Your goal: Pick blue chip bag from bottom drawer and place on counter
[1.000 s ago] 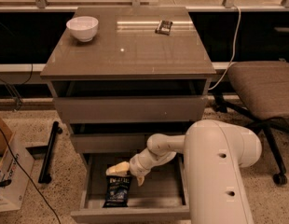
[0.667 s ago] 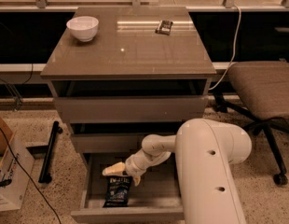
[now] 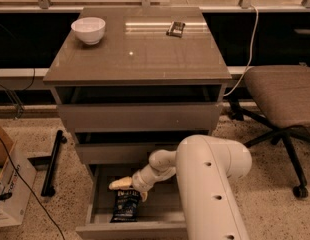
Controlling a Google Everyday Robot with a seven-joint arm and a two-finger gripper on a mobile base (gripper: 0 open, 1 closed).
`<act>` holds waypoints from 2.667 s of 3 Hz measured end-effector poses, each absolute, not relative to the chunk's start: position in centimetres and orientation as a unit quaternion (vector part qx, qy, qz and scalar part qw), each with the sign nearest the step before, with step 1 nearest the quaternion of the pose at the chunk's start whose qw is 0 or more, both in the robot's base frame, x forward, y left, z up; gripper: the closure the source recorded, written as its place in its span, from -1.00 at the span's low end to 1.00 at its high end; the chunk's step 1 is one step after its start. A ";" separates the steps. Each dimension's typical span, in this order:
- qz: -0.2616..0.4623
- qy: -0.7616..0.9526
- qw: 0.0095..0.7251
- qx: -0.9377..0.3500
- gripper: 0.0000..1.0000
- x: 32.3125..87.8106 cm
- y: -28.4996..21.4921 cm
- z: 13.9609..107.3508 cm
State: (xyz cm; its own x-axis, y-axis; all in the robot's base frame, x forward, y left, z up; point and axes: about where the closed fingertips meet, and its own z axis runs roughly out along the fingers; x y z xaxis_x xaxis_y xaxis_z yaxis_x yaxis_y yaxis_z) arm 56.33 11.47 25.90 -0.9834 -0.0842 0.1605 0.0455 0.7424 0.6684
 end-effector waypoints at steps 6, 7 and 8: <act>-0.376 -0.914 0.125 -0.084 -0.16 56.6 11.8 15.4; -0.378 -0.912 0.130 -0.092 0.46 56.4 11.7 14.7; -0.379 -0.911 0.130 -0.095 0.92 56.3 11.7 14.7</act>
Offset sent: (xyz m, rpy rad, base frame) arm 0.0189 0.0042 -0.0802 0.0537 0.0832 -0.0986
